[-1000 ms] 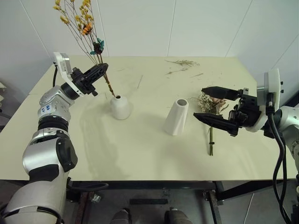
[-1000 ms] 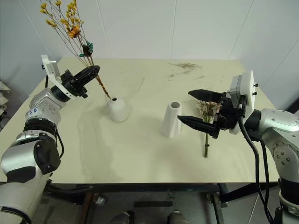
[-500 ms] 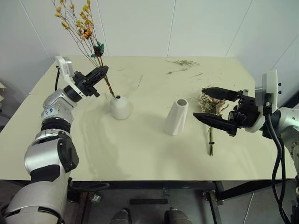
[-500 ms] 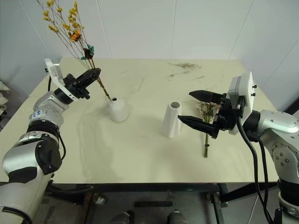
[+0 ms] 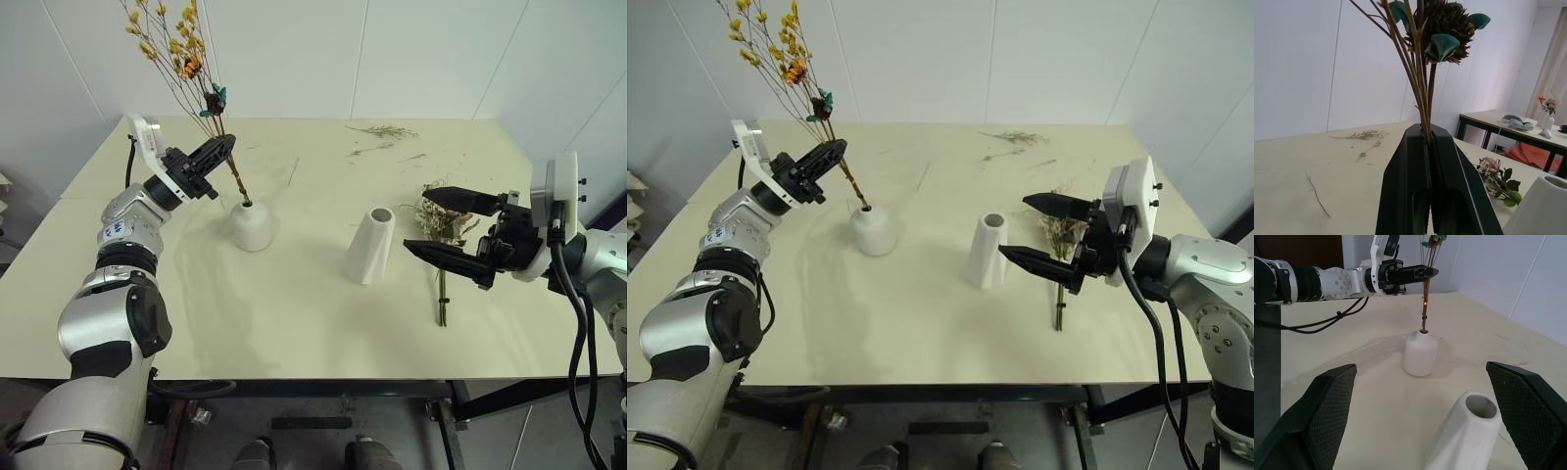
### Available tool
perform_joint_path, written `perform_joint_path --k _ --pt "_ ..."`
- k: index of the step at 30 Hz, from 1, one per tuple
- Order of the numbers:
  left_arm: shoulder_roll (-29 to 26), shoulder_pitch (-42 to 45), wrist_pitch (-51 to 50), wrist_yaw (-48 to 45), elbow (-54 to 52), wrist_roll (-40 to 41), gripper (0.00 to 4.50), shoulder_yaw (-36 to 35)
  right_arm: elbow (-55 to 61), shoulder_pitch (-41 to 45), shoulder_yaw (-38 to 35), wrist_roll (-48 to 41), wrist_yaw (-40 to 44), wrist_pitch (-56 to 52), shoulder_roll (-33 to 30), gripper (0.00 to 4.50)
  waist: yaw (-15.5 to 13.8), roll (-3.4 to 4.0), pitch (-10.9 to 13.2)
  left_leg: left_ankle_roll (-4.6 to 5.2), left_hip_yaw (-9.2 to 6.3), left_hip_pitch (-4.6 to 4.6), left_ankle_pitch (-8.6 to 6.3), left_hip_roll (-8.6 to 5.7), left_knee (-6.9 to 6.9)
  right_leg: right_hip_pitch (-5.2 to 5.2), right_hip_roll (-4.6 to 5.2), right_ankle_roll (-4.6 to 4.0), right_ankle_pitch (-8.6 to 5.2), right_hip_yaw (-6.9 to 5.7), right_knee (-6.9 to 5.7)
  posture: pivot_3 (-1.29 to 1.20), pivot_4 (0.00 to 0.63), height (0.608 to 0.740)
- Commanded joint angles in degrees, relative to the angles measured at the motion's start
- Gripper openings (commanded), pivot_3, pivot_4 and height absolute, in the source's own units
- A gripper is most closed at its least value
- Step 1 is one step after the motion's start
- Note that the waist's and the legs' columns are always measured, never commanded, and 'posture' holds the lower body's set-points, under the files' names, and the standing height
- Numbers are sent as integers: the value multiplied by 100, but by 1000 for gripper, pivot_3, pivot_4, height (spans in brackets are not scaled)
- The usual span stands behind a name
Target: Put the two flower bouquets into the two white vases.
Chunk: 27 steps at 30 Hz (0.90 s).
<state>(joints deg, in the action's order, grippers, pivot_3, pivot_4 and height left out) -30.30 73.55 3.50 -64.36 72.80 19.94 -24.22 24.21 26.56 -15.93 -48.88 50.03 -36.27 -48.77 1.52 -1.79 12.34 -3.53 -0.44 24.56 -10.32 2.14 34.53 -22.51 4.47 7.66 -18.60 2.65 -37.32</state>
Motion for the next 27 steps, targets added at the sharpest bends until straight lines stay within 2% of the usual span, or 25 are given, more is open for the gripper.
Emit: perform_joint_path --k 1,27 --pt "-130 107 111 96 -16 33 25 -89 185 -4 -150 -45 -71 23 -46 4500 4 0 0 0 0 0 0 0 0 0 0 0 0 0 0 0 150 740" --pt "25 -64 115 219 -1 -218 25 116 157 -23 -84 44 -105 51 -23 4500 2 0 0 0 0 0 0 0 -14 0 0 0 0 -1 15 0 150 740"
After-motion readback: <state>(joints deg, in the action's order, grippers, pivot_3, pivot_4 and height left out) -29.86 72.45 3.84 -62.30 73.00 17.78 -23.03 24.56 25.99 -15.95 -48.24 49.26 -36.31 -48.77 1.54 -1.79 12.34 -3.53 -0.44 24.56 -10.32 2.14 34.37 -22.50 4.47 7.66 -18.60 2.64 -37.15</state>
